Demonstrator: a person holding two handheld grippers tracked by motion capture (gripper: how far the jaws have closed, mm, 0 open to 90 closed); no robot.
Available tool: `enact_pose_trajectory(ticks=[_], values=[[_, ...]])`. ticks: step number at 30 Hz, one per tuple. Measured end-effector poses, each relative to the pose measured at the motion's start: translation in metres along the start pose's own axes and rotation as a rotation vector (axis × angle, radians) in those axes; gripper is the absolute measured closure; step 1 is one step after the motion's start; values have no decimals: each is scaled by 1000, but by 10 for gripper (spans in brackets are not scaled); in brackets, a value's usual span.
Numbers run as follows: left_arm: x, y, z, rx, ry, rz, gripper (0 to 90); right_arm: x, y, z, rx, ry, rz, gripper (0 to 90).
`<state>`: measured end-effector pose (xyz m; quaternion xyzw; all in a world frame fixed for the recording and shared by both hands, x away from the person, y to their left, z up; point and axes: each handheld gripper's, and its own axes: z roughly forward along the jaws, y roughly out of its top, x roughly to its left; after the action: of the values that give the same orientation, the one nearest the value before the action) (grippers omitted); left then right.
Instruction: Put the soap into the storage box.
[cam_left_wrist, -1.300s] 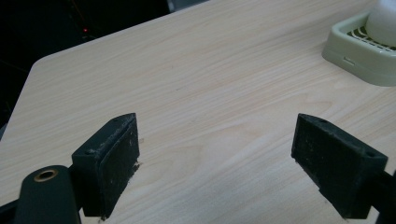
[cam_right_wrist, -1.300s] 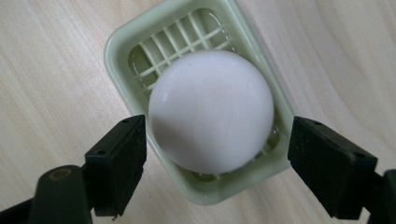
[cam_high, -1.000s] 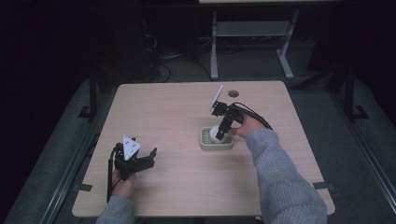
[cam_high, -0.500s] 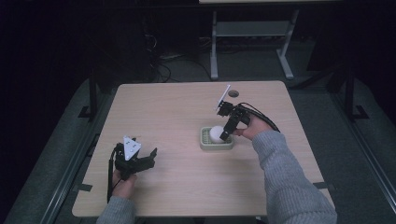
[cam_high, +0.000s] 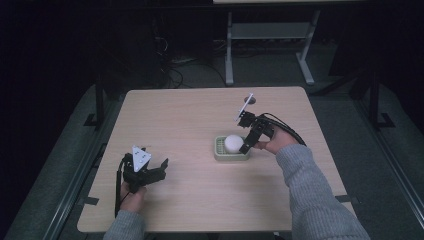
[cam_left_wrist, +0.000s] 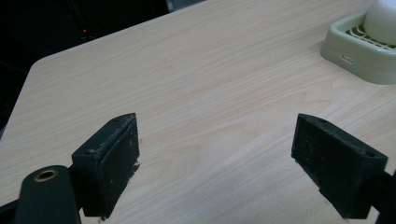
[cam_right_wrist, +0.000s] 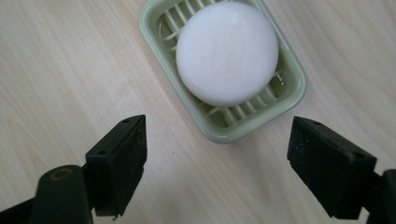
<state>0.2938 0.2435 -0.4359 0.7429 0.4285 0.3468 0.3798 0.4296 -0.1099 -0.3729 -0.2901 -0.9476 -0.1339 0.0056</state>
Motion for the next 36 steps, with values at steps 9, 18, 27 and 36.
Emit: enact_pose_trajectory(ticks=[9,18,27,36], values=[[0,0,0,3,1,4,148,3,-10,-2,-5,-2,-1,195],[0,0,0,1,1,4,148,5,-23,-6,-24,6,11,196],[-1,0,0,6,0,9,148,6,-37,-10,-38,2,21,197],[-1,0,-1,5,1,11,148,7,-53,-9,-46,9,37,199]])
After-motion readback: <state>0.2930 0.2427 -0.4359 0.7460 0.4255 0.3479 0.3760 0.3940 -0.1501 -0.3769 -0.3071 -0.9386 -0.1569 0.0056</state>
